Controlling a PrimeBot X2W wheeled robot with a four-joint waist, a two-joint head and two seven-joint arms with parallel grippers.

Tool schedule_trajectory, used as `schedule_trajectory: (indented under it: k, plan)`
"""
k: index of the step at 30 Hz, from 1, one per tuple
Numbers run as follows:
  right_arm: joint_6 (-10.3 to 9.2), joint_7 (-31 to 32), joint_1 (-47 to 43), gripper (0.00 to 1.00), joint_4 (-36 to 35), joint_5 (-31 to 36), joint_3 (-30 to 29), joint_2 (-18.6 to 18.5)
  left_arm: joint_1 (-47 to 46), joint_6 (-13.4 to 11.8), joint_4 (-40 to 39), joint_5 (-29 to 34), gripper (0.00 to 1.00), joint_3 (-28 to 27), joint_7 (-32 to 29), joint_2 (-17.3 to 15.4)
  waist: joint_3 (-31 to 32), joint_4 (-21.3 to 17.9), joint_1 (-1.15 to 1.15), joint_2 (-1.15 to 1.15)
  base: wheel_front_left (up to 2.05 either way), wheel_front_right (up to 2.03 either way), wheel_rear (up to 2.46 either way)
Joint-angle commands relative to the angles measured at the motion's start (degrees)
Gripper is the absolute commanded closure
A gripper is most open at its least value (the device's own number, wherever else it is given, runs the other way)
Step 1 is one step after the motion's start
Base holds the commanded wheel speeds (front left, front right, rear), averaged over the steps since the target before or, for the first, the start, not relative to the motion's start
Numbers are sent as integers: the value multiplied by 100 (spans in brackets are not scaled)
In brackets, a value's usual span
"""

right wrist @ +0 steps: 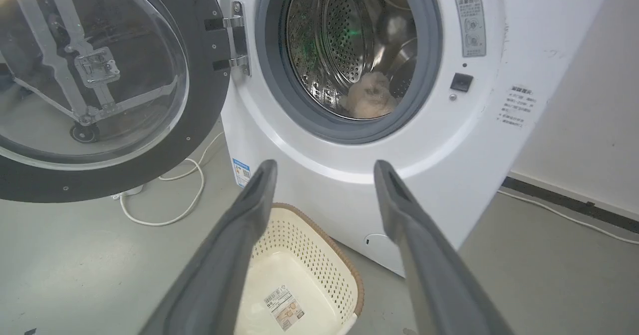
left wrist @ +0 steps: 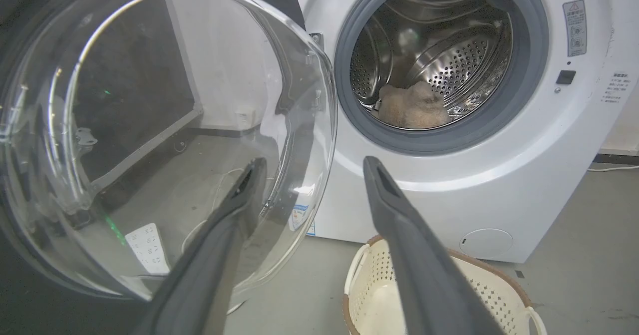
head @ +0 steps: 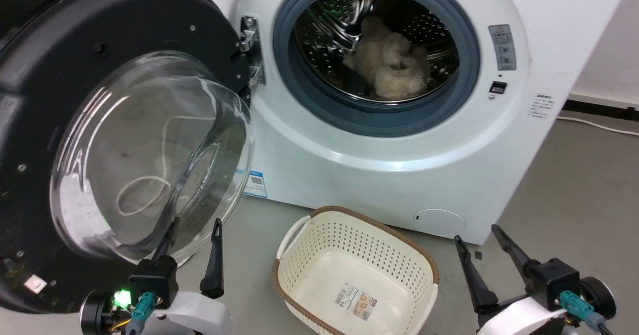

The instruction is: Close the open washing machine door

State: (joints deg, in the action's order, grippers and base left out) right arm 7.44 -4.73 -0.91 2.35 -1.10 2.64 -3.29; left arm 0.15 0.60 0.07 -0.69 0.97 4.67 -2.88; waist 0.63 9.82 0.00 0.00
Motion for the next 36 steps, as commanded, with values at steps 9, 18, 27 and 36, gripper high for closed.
schedule_trajectory:
  k: [9, 18, 27, 36]
  plan:
    - [2, -156, 168, 0, 154, -105, 235, -67, 158, -52, -145, -49, 0, -69, 161, -4, -28, 252, 0, 0, 0, 0, 0]
    - [2, -263, 237, 0, 253, -157, 363, -91, 212, -78, -221, -66, 0, -80, 268, -2, -34, 470, 0, 0, 0, 0, 0]
    - [3, -419, 238, 0, 362, -254, 462, -131, 275, -81, -197, -100, 0, -89, 424, -1, -28, 776, 0, 0, 0, 0, 0]
    - [3, -526, 190, 0, 411, -292, 492, -101, 290, -85, 33, -137, 0, -86, 532, 0, -5, 977, 0, 0, 0, 0, 0]
